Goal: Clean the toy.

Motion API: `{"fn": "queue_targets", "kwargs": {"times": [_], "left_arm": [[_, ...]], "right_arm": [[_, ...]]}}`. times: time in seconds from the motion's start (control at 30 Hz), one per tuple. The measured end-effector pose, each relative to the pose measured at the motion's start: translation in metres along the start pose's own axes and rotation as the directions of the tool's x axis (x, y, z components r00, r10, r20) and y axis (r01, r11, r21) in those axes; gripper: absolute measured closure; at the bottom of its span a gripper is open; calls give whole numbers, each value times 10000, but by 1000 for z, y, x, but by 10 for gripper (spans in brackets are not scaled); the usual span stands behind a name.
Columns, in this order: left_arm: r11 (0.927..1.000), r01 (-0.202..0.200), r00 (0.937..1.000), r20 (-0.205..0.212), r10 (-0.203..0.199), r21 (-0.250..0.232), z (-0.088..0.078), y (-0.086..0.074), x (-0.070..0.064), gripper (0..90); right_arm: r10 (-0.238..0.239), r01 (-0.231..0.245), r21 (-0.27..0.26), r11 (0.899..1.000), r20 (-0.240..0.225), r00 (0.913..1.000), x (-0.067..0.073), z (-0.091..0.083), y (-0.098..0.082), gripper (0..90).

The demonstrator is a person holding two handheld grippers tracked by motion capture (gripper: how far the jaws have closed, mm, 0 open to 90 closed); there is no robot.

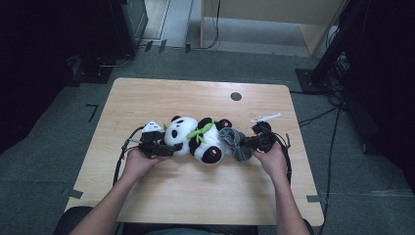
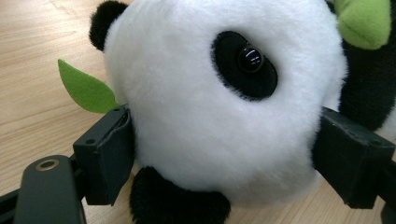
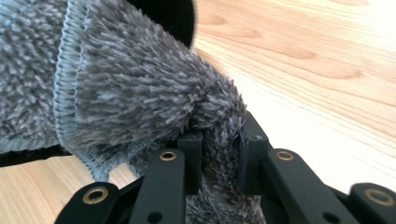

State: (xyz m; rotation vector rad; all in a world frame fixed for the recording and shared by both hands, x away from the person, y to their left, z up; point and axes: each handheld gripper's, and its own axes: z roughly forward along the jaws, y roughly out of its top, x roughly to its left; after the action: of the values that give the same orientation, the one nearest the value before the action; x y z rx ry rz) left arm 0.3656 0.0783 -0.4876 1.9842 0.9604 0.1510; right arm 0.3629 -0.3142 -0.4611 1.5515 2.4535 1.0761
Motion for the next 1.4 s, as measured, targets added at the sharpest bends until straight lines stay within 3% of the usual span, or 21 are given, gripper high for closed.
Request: {"fn": "queue_targets", "kwargs": {"times": [0.2,0.43,0.53,0.6,0.77,0.97,1.17,1.3,1.4], "left_arm": [[10000,-33,10000,-7,33,31,0,0,0,146],[10000,-57,10000,15,57,56,0,0,0,146],[10000,-41,10000,40,41,49,0,0,1,146],[10000,-36,10000,39,36,45,0,0,1,146],[10000,-9,10000,35,9,34,0,0,0,146],[10000,-33,10000,2,33,18,0,0,0,146],[10000,-35,10000,7,35,7,0,-1,0,146],[10000,-54,10000,-10,54,-3,0,-1,-1,146],[9999,-135,9999,-33,135,12,0,-2,-1,146]], "right_arm": [[435,-431,-89,9990,542,9976,-11,-8,-1,766],[1247,-1172,-819,9897,929,9878,-28,-27,-2,776],[1098,-983,-1179,9881,953,9894,-23,-38,3,776],[957,-838,-1421,9863,796,9922,-16,-45,7,776],[89,-2,-1865,9825,463,9989,15,-58,22,774],[-997,993,-1851,9777,77,9950,54,-60,37,774],[-1797,1724,-1435,9745,-398,9829,82,-38,44,770],[-1877,1808,-1089,9775,-569,9806,93,-20,44,744],[-1936,1902,-722,9791,-437,9801,96,-7,42,737]]}}
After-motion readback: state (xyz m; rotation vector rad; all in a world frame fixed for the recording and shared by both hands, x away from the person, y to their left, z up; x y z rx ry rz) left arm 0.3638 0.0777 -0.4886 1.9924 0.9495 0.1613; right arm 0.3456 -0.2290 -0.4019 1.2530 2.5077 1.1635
